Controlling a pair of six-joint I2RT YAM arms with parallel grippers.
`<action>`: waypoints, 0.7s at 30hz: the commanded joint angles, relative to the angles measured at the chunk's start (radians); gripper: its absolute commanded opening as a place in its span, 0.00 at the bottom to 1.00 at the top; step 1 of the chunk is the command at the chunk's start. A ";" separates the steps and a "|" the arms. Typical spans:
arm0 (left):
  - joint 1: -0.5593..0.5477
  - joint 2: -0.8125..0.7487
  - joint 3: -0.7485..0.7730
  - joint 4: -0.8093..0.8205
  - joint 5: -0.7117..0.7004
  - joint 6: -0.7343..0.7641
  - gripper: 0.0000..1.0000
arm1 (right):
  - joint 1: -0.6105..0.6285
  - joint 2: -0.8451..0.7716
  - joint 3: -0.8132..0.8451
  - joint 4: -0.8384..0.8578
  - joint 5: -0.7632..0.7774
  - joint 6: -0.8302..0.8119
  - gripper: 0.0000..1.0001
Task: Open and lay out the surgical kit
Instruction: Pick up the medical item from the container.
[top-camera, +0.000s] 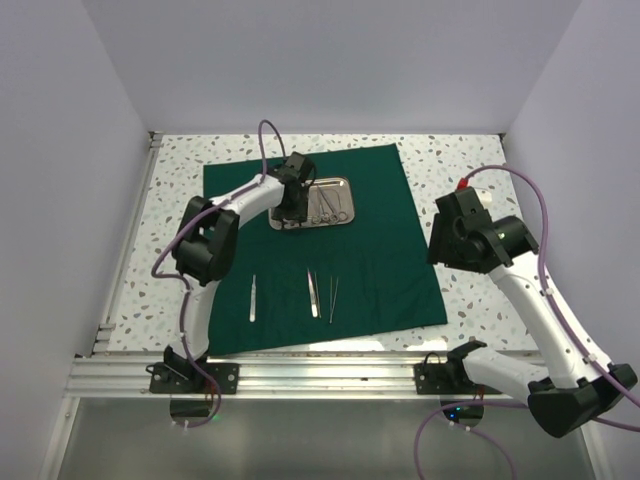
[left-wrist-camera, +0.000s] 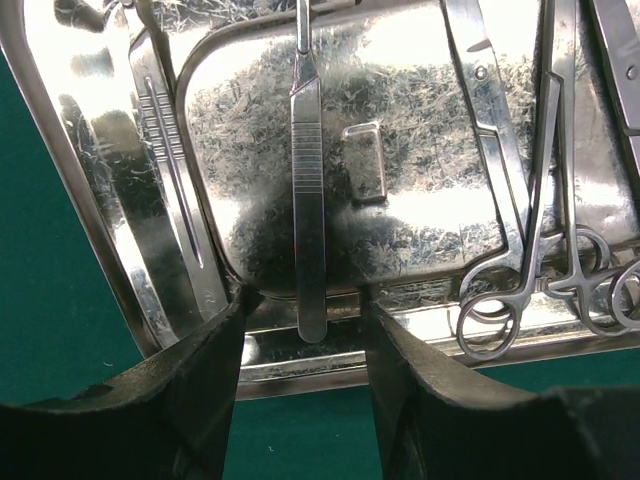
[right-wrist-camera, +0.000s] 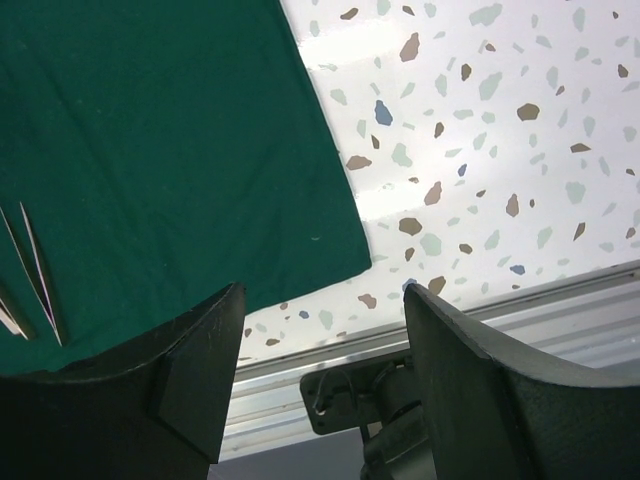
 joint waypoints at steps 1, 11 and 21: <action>-0.009 0.059 0.006 -0.044 0.026 0.001 0.54 | -0.005 0.008 0.021 0.021 0.002 -0.006 0.69; -0.007 0.140 0.106 -0.103 0.014 -0.028 0.29 | -0.008 -0.018 0.024 0.005 0.020 -0.028 0.69; -0.004 0.081 0.057 -0.103 0.003 -0.026 0.00 | -0.013 -0.029 0.018 0.015 -0.007 -0.039 0.70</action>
